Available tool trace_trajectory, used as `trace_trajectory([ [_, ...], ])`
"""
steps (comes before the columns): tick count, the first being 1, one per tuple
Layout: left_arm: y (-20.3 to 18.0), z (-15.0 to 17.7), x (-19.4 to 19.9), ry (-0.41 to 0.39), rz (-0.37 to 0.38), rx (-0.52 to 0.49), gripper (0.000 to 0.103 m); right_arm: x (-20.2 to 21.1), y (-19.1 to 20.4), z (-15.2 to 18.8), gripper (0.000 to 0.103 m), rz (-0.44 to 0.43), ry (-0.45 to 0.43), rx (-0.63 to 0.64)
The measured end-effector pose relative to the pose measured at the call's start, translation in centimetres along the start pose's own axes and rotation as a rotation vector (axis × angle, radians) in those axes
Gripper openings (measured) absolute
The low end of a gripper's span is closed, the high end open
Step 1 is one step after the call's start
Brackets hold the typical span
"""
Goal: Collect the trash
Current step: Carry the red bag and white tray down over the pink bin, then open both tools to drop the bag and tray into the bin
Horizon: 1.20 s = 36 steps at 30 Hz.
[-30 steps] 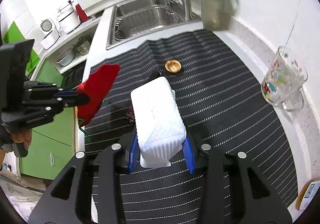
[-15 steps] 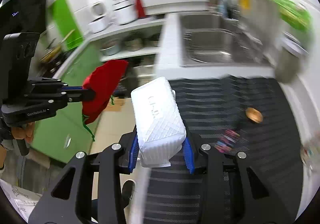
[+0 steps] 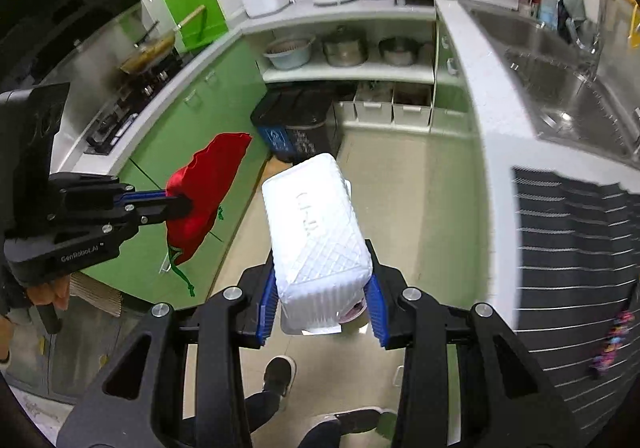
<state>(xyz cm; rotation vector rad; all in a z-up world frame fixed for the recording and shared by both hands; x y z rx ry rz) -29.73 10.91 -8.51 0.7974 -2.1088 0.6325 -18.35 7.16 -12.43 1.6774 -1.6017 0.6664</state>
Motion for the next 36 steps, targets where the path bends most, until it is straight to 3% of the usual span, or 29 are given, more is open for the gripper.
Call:
trace_trajectory([
  [5, 3.3, 3.0, -6.0, 0.057, 0.012, 0.01, 0.006, -6.8, -0.3, 2.4, 0.038, 0.019, 0.036, -0.028],
  [14, 7.9, 12.4, -23.0, 0.128, 0.035, 0.046, 0.006, -20.1, -4.7, 11.2, 0.038, 0.045, 0.079, -0.06],
  [19, 9.2, 15.6, -28.1, 0.138, 0.026, 0.062, 0.007, -24.3, -6.1, 15.1, 0.038, 0.038, 0.108, -0.069],
  [20, 9.6, 16.0, -28.8, 0.135, 0.017, 0.065, 0.011, -25.2, -6.2, 15.7, 0.038, 0.035, 0.114, -0.069],
  [22, 9.9, 16.4, -29.8, 0.137, 0.0, 0.07, 0.041, -26.2, -6.6, 16.5, 0.038, 0.033, 0.121, -0.07],
  [23, 10.2, 16.6, -30.1, 0.134, -0.005, 0.076, 0.078, -26.8, -6.6, 16.8, 0.038, 0.033, 0.125, -0.068],
  [24, 10.5, 16.8, -30.3, 0.122, -0.01, 0.083, 0.095, -27.3, -6.6, 17.1, 0.038, 0.032, 0.129, -0.067],
  [36, 13.1, 17.6, -29.1, 0.096, -0.066, 0.159, 0.096, -31.2, -5.3, 17.4, 0.038, -0.008, 0.166, -0.033],
])
Point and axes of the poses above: each gripper's, at about its wrist camera, not at the fingertips, and x roughly against the way its jaws point, y to its left, z to its underside, the point moved 4 cm from there along -x, roughly the way its jaws point, and after that the axes turned 5 degrees about -y, right-handed, at the moved point
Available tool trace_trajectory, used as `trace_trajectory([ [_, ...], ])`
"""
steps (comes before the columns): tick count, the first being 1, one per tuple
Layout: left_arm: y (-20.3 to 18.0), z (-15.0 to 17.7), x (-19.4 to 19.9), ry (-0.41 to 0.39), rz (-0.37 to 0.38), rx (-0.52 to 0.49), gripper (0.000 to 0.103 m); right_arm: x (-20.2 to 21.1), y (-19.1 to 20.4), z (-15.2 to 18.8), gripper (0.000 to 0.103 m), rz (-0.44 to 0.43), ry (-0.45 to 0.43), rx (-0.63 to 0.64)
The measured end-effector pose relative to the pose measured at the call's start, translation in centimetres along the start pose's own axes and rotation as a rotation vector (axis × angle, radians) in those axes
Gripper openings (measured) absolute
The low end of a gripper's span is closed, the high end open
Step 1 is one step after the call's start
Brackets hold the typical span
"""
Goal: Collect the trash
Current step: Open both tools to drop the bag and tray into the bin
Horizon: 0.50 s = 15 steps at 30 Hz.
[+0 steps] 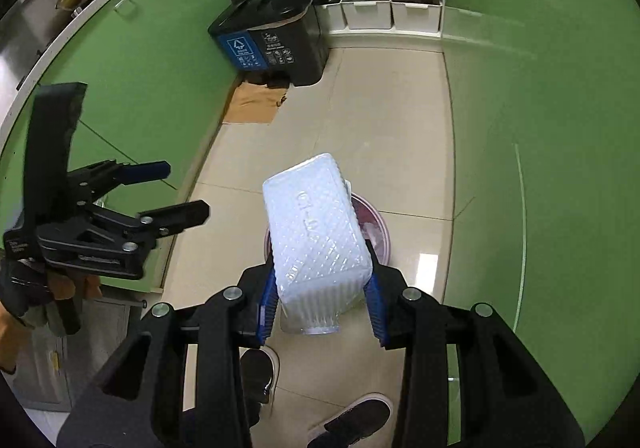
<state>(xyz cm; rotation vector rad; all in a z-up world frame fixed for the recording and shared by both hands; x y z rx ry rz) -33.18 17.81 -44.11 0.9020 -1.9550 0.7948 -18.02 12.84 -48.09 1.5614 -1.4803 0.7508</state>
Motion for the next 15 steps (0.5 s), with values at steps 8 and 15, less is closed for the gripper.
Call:
trace_trajectory([
  [8, 2.4, 0.0, 0.9, -0.034, -0.018, 0.043, 0.096, -5.5, 1.3, -0.6, 0.038, -0.049, 0.045, 0.044],
  [15, 4.6, -0.1, 1.0, -0.057, -0.044, 0.092, 0.096, -9.5, 2.0, -1.0, 0.051, -0.067, 0.072, 0.09],
])
Point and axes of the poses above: each gripper's, at about its wrist camera, not at the fingertips, and x roughly against the way its jaws point, y to its left, z to its underside, the point moved 4 cm from there along -x, roughly the way its jaws point, and after that the axes turned 5 degrees about -y, right-handed, at the moved point
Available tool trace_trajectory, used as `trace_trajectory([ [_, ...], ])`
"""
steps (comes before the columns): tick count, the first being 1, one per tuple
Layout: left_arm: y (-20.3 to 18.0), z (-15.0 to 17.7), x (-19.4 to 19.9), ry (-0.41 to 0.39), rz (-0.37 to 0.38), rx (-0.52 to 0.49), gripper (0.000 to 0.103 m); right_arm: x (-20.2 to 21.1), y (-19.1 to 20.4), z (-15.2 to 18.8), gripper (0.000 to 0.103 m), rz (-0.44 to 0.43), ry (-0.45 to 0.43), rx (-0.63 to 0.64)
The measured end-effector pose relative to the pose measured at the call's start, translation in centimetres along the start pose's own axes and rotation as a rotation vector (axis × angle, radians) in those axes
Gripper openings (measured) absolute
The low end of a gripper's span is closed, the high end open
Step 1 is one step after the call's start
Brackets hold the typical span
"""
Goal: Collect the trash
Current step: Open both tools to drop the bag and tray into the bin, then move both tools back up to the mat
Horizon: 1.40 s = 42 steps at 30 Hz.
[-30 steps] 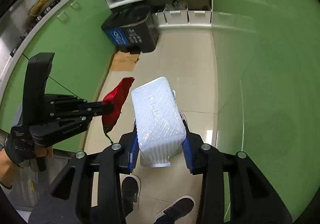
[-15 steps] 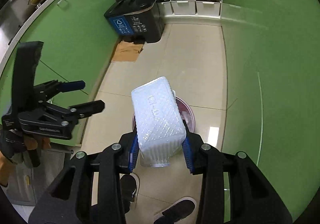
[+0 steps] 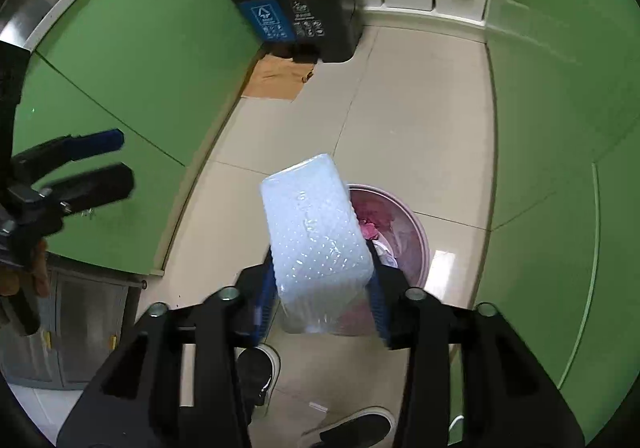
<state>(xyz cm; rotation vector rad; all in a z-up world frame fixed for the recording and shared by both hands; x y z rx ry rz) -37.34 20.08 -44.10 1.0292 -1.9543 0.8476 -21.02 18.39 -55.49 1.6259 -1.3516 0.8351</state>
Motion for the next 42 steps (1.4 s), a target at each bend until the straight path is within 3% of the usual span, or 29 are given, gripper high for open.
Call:
trace_trajectory([
  [2, 0.5, -0.3, 0.0, -0.005, -0.006, 0.009, 0.096, -0.7, 0.1, -0.1, 0.058, -0.003, 0.003, 0.005],
  [4, 0.7, -0.4, -0.1, -0.008, -0.009, 0.015, 0.096, -1.0, 0.1, -0.2, 0.092, 0.006, -0.002, 0.005],
  [7, 0.8, -0.4, -0.1, -0.011, -0.013, 0.016, 0.096, -1.5, -0.3, 0.0, 0.1, 0.028, 0.013, -0.008],
  [12, 0.6, -0.3, 0.1, -0.004, -0.009, 0.02, 0.096, -1.1, -0.7, 0.5, 0.1, 0.046, 0.044, -0.033],
  [17, -0.8, -1.2, 2.6, 0.005, -0.003, 0.011, 0.096, 2.4, -0.2, 0.1, 0.1, 0.055, 0.05, -0.061],
  [22, -3.2, -3.5, 8.4, 0.008, 0.006, -0.011, 0.096, 10.3, 1.5, -1.5, 0.1, 0.054, 0.017, -0.104],
  [31, -10.7, -9.5, 21.9, 0.003, 0.051, -0.108, 0.096, 31.4, 4.4, -5.5, 0.1, 0.082, -0.106, -0.217],
  [37, -17.5, -13.0, 28.2, -0.035, 0.13, -0.225, 0.096, 44.6, 2.9, -4.9, 0.1, 0.207, -0.236, -0.304],
  [42, -24.4, -15.1, 30.4, -0.069, 0.208, -0.341, 0.096, 52.0, -0.9, -1.9, 0.1, 0.321, -0.319, -0.41],
])
Point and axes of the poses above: each gripper's, at about its wrist camera, not at the fingertips, and x roughly against the way its jaws point, y to its left, z to its underside, the point moved 4 cm from there along -x, roughly the way its jaws point, and after that the axes turned 5 degrees about -y, right-handed, at the moved point
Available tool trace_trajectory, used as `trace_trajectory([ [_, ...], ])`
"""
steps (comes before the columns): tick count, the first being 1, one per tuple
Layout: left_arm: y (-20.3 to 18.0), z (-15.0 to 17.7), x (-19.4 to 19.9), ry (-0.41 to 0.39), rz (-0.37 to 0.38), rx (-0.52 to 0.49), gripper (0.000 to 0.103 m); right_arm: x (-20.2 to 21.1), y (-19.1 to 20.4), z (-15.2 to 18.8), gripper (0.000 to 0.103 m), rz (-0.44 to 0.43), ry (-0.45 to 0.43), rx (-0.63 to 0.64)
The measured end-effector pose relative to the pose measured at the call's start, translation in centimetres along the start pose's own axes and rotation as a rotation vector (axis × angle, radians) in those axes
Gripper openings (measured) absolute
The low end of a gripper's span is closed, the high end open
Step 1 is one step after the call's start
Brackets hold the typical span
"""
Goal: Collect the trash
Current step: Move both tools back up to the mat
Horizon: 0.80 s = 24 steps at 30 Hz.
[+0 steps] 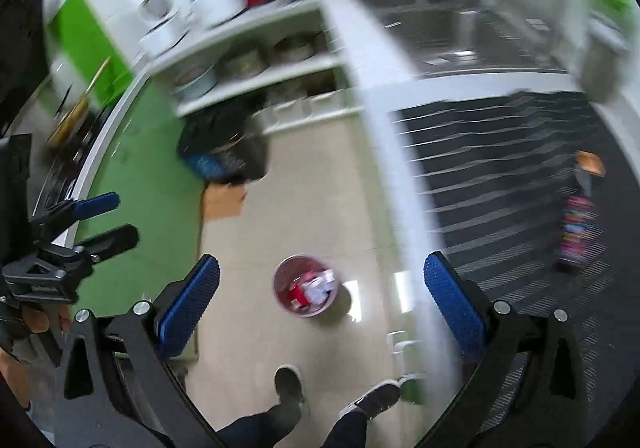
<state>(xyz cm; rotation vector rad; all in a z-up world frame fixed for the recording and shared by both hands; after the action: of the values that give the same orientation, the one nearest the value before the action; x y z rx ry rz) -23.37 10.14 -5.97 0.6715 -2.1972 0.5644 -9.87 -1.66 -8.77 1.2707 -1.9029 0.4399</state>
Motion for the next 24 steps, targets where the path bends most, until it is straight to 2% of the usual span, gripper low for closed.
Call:
trace_trajectory([
  [5, -6.1, -3.3, -1.3, -0.019, 0.075, -0.085, 0.096, 4.1, -7.8, 0.1, 0.1, 0.112, -0.055, -0.099],
  [9, -10.3, -5.0, -2.7, -0.022, 0.098, -0.12, 0.096, 4.9, -12.4, 0.1, 0.1, 0.162, -0.061, -0.139],
  [15, -14.7, -6.9, -5.9, 0.002, 0.118, -0.168, 0.096, 2.9, -16.9, -0.1, 0.1, 0.218, -0.019, -0.164],
  [24, -17.3, -9.4, -10.6, 0.047, 0.185, -0.265, 0.096, -2.7, -20.6, -1.0, 0.1, 0.274, 0.042, -0.27],
])
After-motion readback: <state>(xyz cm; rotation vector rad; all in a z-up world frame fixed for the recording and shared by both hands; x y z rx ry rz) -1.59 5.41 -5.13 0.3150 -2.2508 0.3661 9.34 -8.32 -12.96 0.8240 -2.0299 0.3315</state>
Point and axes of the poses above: each gripper's, at about its wrist camera, not at the fingertips, and x roughly against the way its jaws point, y to its left, z to its underside, the point moved 4 cm from there along -x, roughly the way its jaws point, and after that the axes turned 5 degrees about -y, right-handed, at the moved point
